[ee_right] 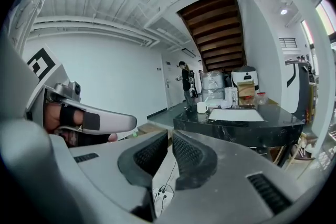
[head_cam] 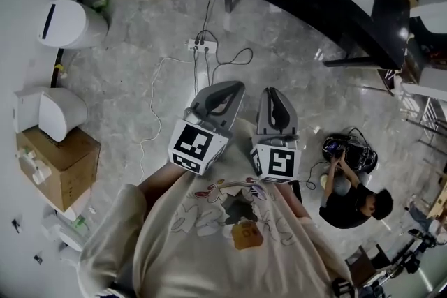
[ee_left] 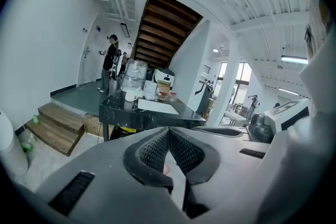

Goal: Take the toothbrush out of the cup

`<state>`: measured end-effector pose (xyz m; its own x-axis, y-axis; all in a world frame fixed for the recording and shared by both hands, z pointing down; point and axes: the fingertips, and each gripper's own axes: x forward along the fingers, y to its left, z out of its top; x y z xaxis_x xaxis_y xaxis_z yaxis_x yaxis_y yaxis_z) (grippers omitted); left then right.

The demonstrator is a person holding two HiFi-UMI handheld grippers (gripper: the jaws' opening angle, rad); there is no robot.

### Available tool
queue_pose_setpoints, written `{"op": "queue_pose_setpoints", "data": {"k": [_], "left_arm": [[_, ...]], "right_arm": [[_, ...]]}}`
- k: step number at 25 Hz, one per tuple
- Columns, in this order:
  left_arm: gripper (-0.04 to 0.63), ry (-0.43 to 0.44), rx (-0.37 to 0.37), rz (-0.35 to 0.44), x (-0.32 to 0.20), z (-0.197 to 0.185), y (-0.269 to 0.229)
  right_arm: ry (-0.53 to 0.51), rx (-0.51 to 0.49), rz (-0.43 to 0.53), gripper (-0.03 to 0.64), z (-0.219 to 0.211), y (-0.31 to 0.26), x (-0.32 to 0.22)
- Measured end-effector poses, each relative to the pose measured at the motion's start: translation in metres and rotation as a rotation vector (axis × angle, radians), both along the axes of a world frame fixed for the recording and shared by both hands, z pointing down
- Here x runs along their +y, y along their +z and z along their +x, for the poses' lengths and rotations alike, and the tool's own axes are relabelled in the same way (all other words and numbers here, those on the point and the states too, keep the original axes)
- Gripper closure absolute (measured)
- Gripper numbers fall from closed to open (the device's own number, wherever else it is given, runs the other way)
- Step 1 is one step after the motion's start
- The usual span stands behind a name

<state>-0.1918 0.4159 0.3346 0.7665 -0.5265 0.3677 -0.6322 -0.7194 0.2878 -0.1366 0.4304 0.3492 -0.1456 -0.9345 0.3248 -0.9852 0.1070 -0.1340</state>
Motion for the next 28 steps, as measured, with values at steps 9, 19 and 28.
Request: {"op": "queue_pose_setpoints", "data": {"k": [9, 19, 28], "left_arm": [[0.580, 0.012, 0.020, 0.000, -0.049, -0.024, 0.007], [0.580, -0.016, 0.015, -0.019, -0.097, -0.013, 0.016], [0.580, -0.042, -0.023, -0.008, -0.187, 0.047, 0.021]], "right_arm": [[0.028, 0.012, -0.005, 0.580, -0.021, 0.004, -0.048], [-0.003, 0.009, -0.021, 0.580, -0.010, 0.014, -0.099], [-0.032, -0.013, -0.027, 0.580, 0.053, 0.019, -0.193]]}}
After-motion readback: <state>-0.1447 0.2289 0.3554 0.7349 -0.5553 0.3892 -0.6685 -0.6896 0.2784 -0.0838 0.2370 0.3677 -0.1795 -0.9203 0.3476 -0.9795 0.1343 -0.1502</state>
